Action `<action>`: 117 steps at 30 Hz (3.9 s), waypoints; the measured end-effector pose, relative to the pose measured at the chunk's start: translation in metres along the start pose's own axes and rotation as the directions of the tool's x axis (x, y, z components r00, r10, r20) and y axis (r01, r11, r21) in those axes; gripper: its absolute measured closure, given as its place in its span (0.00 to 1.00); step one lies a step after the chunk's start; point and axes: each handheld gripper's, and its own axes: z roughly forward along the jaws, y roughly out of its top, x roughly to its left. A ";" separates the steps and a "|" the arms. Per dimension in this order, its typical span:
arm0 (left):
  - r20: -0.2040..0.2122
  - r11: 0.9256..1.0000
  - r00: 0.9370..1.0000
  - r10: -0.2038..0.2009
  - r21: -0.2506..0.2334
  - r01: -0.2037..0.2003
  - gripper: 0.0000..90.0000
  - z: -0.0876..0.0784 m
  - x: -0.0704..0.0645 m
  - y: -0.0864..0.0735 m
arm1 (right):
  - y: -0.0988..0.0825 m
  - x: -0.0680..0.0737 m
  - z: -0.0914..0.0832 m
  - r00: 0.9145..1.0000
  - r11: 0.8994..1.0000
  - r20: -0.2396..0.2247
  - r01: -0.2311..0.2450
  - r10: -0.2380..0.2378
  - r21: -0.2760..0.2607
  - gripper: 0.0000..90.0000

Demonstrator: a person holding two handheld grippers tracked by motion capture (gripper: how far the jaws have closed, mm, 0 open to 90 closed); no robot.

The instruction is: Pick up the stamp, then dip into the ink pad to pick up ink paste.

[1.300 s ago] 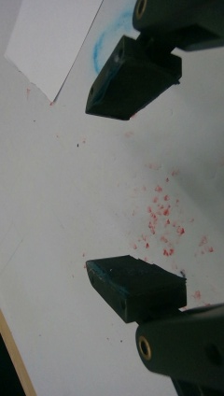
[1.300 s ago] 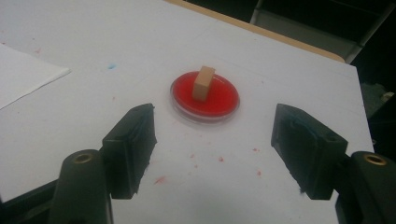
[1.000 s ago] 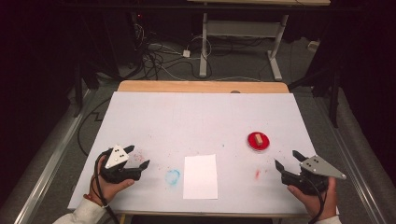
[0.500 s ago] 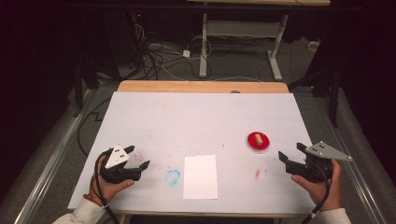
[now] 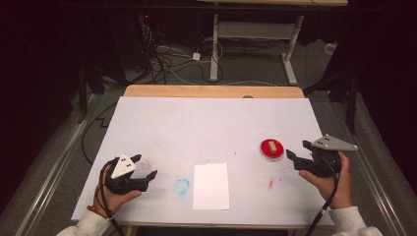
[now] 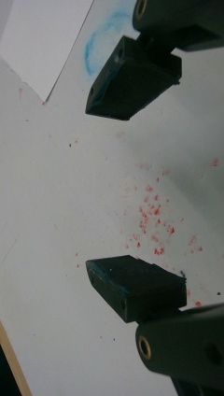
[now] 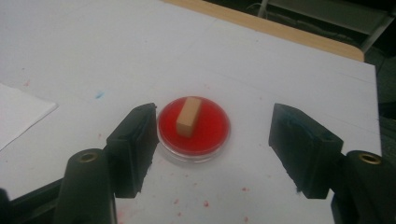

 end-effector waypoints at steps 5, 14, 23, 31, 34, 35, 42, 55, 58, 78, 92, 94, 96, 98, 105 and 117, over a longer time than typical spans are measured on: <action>0.004 1.000 1.000 0.002 0.007 -0.002 0.24 0.001 0.000 -0.001 | 0.012 0.008 0.021 1.000 0.999 -0.005 0.025 -0.025 0.045 0.42; 0.008 1.000 1.000 0.010 0.016 -0.010 0.24 0.002 -0.001 -0.001 | 0.022 0.012 0.059 1.000 0.990 -0.009 0.016 -0.015 0.138 0.57; 0.007 0.999 1.000 0.016 0.030 -0.016 0.24 0.004 -0.002 -0.002 | 0.020 0.011 0.083 1.000 0.979 -0.016 0.004 -0.001 0.203 0.66; 0.013 0.999 1.000 0.018 0.034 -0.018 0.24 0.004 -0.002 -0.002 | 0.018 0.013 0.095 1.000 0.973 -0.011 0.016 -0.014 0.232 0.75; 0.016 0.999 1.000 0.021 0.042 -0.022 0.25 0.005 -0.002 -0.002 | 0.016 0.012 0.100 1.000 0.970 -0.009 0.015 -0.013 0.244 0.77; 0.016 0.999 1.000 0.020 0.041 -0.021 0.25 0.005 -0.002 -0.002 | 0.016 0.012 0.101 1.000 0.969 -0.008 0.014 -0.012 0.248 0.78; 0.018 0.999 1.000 0.019 0.039 -0.020 0.25 0.004 -0.001 -0.003 | 0.013 0.012 0.105 1.000 0.969 -0.009 0.015 -0.013 0.247 0.85; 0.023 0.999 1.000 0.020 0.043 -0.021 0.25 0.004 -0.002 -0.004 | 0.010 0.011 0.106 0.999 0.971 -0.024 0.031 -0.027 0.238 0.85; 0.024 0.999 0.999 0.021 0.045 -0.022 0.25 0.004 -0.002 -0.004 | 0.010 0.009 0.106 0.999 0.971 -0.033 0.024 -0.017 0.238 0.85; 0.023 0.999 0.999 0.023 0.043 -0.024 0.25 0.007 0.001 -0.004 | 0.030 0.001 0.057 0.998 0.998 -0.066 -0.013 0.017 0.056 0.85; 0.040 0.998 0.998 0.044 0.048 -0.046 0.25 0.012 -0.001 -0.002 | 0.035 -0.003 0.035 0.997 1.000 -0.079 -0.012 0.012 0.003 0.85; 0.042 0.998 0.998 0.040 0.044 -0.041 0.25 0.013 0.000 -0.001 | 0.037 -0.001 0.032 0.997 1.000 -0.080 -0.007 0.006 -0.006 0.85; 0.041 0.998 0.998 0.042 0.040 -0.044 0.25 0.013 0.000 0.000 | 0.037 0.000 0.032 0.997 1.000 -0.082 -0.003 0.003 -0.008 0.85; 0.043 0.998 0.998 0.044 0.044 -0.046 0.25 0.014 0.000 0.000 | 0.037 0.001 0.031 0.997 1.000 -0.083 0.000 -0.001 -0.006 0.85; 0.048 0.998 0.998 0.050 0.044 -0.053 0.25 0.014 -0.001 0.001 | 0.039 0.001 0.027 0.997 1.000 -0.081 0.002 -0.003 -0.016 0.85; 0.055 0.996 0.996 0.071 0.058 -0.075 0.25 0.018 -0.005 0.003 | 0.056 -0.001 0.023 0.997 0.999 -0.083 0.006 -0.010 -0.046 0.85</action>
